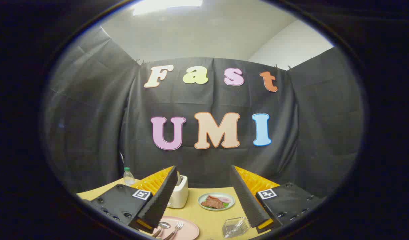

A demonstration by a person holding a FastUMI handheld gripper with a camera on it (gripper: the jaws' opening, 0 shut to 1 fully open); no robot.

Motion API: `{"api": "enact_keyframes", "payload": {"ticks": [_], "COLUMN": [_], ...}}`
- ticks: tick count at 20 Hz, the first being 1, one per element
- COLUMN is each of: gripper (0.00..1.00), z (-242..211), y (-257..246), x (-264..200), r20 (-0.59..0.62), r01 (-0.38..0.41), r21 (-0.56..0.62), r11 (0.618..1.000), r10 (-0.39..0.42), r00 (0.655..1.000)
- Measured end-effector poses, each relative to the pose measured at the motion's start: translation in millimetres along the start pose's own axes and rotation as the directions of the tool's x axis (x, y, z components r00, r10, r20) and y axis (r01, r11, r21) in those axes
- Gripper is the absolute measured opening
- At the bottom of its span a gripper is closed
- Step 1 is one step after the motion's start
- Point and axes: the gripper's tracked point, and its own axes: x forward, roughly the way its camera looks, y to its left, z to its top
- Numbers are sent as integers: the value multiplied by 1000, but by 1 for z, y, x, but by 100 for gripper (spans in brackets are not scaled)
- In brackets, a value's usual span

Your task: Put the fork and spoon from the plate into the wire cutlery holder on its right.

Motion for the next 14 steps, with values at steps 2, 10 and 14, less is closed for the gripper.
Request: {"api": "enact_keyframes", "payload": {"ticks": [2,10,14], "gripper": [100,100,100], "z": [-2,-9,-10], "y": [1,6,10], "x": [2,7,7], "r20": [-6,-26,-27], "r01": [-10,-36,-45], "r21": [-5,1,5], "r11": [1000,999,999], "r10": [10,36,45], "r00": [1000,999,999]}}
